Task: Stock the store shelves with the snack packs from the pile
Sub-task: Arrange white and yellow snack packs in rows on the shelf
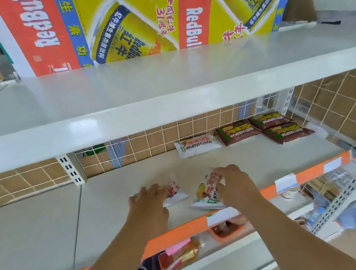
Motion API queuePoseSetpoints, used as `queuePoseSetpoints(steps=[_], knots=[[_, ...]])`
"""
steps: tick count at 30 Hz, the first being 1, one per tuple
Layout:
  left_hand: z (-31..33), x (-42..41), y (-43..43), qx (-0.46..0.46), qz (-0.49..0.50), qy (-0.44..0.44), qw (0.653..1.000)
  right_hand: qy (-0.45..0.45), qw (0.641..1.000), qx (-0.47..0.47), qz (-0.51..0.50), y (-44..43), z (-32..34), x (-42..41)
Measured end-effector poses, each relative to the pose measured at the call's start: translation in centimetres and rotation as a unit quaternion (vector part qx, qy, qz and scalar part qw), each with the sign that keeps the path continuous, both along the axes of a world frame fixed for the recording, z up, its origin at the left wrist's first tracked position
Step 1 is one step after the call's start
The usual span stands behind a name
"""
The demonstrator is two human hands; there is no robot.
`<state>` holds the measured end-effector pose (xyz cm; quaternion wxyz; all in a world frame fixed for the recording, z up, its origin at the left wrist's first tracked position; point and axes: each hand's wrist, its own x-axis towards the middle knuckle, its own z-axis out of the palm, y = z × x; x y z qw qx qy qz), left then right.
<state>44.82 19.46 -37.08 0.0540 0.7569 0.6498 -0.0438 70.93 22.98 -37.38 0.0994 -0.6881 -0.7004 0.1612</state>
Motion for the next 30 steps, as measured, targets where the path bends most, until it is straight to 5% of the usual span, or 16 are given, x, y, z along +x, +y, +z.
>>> queuePoseSetpoints(steps=[6,14,17,21,30], knots=[[-2.8,1.4,0.5,-0.016,0.044,0.022,0.999,-0.140,0.966,0.035,0.215,1.2,-1.2,0.3],[-4.1,3.8,-2.1,0.090,0.084,-0.004,0.992,-0.170,0.980,0.077,0.063,3.9,-2.4,0.2],[-4.6,4.7,-2.2,0.073,0.116,-0.002,0.991,-0.160,0.965,0.139,0.154,3.7,-2.8,0.8],[-4.8,4.9,-0.5,0.069,0.105,0.011,0.992,-0.137,0.944,0.094,0.285,3.2,-3.0,2.0],[-4.7,7.3,2.6,0.100,0.182,0.029,0.978,-0.147,0.961,0.069,0.225,3.5,-4.0,0.7]])
